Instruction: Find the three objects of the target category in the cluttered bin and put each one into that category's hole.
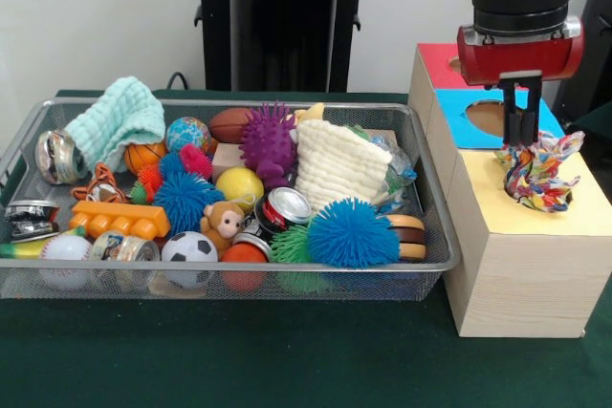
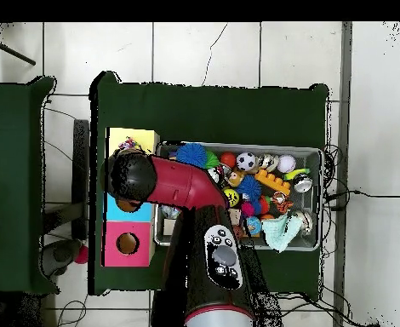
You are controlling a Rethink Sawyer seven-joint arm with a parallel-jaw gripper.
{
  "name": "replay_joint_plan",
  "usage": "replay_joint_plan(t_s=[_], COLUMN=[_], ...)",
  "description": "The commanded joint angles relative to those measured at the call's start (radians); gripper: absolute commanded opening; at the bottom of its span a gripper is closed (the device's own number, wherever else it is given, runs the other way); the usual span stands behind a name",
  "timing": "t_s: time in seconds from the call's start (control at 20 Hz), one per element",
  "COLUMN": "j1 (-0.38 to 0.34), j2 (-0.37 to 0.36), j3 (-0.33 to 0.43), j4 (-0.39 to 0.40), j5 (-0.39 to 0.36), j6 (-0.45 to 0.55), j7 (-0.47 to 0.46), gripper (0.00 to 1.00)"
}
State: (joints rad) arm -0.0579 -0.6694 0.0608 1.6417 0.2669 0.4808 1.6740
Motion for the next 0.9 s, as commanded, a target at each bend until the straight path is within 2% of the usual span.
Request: replay_joint_plan(t_s=[0.05,0.4,0.6,0.9], j1=[-0.005,0.007,0.008,0.001], j2=[0.041,0.053,0.067,0.073], j3=[0.057,0.037,0.024,0.039], j4=[0.046,0.025,0.013,0.043], j5=[0.059,0.052,0.019,0.021], j6=[-0.01,-0.009,-0.042,-0.085], j7=[0.23,0.216,0.188,0.189], gripper=[0.0,0.0,0.0,0.0])
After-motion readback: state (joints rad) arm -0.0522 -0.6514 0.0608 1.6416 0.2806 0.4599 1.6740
